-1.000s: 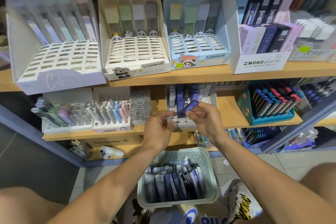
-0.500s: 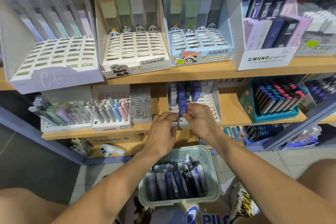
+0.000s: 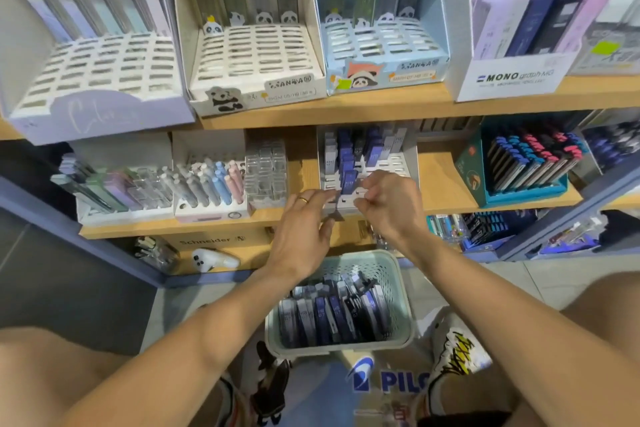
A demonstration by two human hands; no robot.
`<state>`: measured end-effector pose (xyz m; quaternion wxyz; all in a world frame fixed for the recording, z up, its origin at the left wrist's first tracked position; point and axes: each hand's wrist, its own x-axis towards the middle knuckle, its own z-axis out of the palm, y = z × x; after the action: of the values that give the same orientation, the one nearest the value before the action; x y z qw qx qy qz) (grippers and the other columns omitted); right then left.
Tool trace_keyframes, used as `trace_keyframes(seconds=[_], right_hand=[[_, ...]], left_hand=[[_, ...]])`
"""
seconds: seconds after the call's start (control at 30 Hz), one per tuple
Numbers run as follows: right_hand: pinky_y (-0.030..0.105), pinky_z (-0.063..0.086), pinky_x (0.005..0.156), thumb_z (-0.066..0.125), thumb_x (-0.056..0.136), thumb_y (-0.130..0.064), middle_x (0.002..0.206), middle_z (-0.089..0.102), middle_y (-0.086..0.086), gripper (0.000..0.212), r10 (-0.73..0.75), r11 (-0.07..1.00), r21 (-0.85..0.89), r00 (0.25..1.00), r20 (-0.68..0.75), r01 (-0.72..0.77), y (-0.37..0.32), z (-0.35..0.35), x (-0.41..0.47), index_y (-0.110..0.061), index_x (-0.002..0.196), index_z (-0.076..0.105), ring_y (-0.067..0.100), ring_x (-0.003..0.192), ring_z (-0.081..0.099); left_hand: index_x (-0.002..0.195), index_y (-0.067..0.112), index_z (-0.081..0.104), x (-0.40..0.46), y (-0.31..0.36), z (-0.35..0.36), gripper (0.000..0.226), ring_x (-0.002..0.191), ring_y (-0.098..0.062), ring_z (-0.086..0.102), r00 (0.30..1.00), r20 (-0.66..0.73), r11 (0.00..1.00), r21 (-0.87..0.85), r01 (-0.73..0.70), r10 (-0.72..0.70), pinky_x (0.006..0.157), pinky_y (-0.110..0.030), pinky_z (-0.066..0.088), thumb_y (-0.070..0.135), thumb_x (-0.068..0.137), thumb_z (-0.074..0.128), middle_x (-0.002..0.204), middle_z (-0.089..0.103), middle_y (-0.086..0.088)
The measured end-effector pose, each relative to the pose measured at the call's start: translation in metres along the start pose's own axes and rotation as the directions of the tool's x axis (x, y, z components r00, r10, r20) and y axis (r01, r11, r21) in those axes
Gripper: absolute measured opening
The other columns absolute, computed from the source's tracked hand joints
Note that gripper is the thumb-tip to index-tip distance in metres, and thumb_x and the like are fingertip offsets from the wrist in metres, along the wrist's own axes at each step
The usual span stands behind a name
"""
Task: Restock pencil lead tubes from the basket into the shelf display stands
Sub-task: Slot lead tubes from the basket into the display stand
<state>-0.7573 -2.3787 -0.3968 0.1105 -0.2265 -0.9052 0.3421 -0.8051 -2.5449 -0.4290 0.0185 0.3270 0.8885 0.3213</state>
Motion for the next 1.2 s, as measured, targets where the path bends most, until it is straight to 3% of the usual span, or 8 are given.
trace_keyframes(seconds=[0.1,0.23,0.37,0.47,0.57,0.7,0.9,1.2], right_hand=[[0.022,0.056,0.077,0.067,0.091,-0.009,0.085,0.074,-0.005,0.011,-0.038,0.992,-0.111,0.986,0.162,0.056,0.003,-0.002,-0.033,-0.014,0.086,0.075,0.01,0.079,0.068],[0.028,0.054,0.095,0.066,0.094,-0.013,0.106,0.077,0.002,0.013,0.114,0.956,-0.292,0.878,0.465,0.03,0.04,0.035,-0.071,-0.013,0.098,0.079,0.019,0.101,0.07],[0.026,0.056,0.088,0.068,0.092,-0.017,0.102,0.075,0.005,0.011,0.349,0.923,-0.34,0.76,0.549,-0.178,0.083,0.1,-0.089,-0.009,0.098,0.074,0.021,0.099,0.07],[0.034,0.055,0.083,0.073,0.09,-0.023,0.104,0.069,0.01,0.025,0.417,0.907,-0.31,0.718,0.557,-0.287,0.098,0.143,-0.102,-0.009,0.107,0.062,0.03,0.105,0.067],[0.034,0.05,0.08,0.072,0.092,-0.023,0.118,0.066,0.014,0.04,0.477,0.879,-0.296,0.722,0.501,-0.375,0.103,0.173,-0.106,-0.006,0.123,0.055,0.032,0.11,0.063],[0.036,0.05,0.095,0.064,0.096,-0.017,0.138,0.057,0.018,0.046,0.525,0.844,-0.358,0.75,0.404,-0.398,0.107,0.195,-0.099,-0.005,0.138,0.049,0.032,0.127,0.056],[0.031,0.051,0.081,0.066,0.092,-0.01,0.11,0.072,0.008,0.023,0.559,0.829,-0.257,0.759,0.334,-0.497,0.115,0.194,-0.105,-0.011,0.115,0.064,0.027,0.106,0.068],[0.029,0.055,0.087,0.079,0.085,-0.019,0.103,0.076,0.002,0.025,0.542,0.82,-0.046,0.748,0.383,-0.571,0.114,0.195,-0.112,-0.014,0.109,0.074,0.02,0.1,0.07]], left_hand=[[0.128,0.02,0.063,-0.023,-0.014,0.006,0.034,0.113,-0.015,0.06,0.996,-0.071,0.998,-0.028,-0.062,0.059,0.095,-0.033,0.053,0.005,0.097,0.064,0.12,0.064,0.002],[0.121,0.018,0.066,-0.058,-0.038,0.027,0.027,0.104,-0.016,0.065,0.987,0.152,0.999,0.014,0.051,-0.052,0.091,-0.03,0.051,0.006,0.098,0.062,0.114,0.067,0.002],[0.137,0.02,0.06,-0.085,-0.073,0.045,0.037,0.118,-0.022,0.068,0.849,0.454,0.957,0.22,0.188,-0.271,0.099,-0.034,0.054,0.014,0.101,0.059,0.133,0.069,-0.004],[0.143,0.02,0.055,-0.096,-0.094,0.065,0.048,0.119,-0.026,0.067,0.732,0.564,0.924,0.259,0.283,-0.382,0.101,-0.038,0.053,0.011,0.096,0.063,0.132,0.069,-0.01],[0.124,0.009,0.064,-0.103,-0.099,0.093,0.038,0.106,-0.029,0.069,0.671,0.501,0.835,0.279,0.473,-0.547,0.091,-0.039,0.057,0.027,0.092,0.073,0.116,0.072,-0.013],[0.121,0.009,0.059,-0.112,-0.089,0.129,0.037,0.109,-0.031,0.067,0.588,0.419,0.709,0.245,0.661,-0.692,0.086,-0.035,0.053,0.028,0.092,0.073,0.117,0.069,-0.013],[0.116,0.012,0.058,-0.116,-0.078,0.148,0.042,0.103,-0.028,0.07,0.504,0.325,0.572,0.161,0.804,-0.8,0.087,-0.038,0.057,0.03,0.086,0.081,0.108,0.072,-0.007],[0.106,0.015,0.066,-0.117,-0.079,0.152,0.027,0.099,-0.025,0.071,0.485,0.223,0.499,0.003,0.867,-0.845,0.09,-0.039,0.058,0.022,0.086,0.081,0.104,0.076,-0.005]])
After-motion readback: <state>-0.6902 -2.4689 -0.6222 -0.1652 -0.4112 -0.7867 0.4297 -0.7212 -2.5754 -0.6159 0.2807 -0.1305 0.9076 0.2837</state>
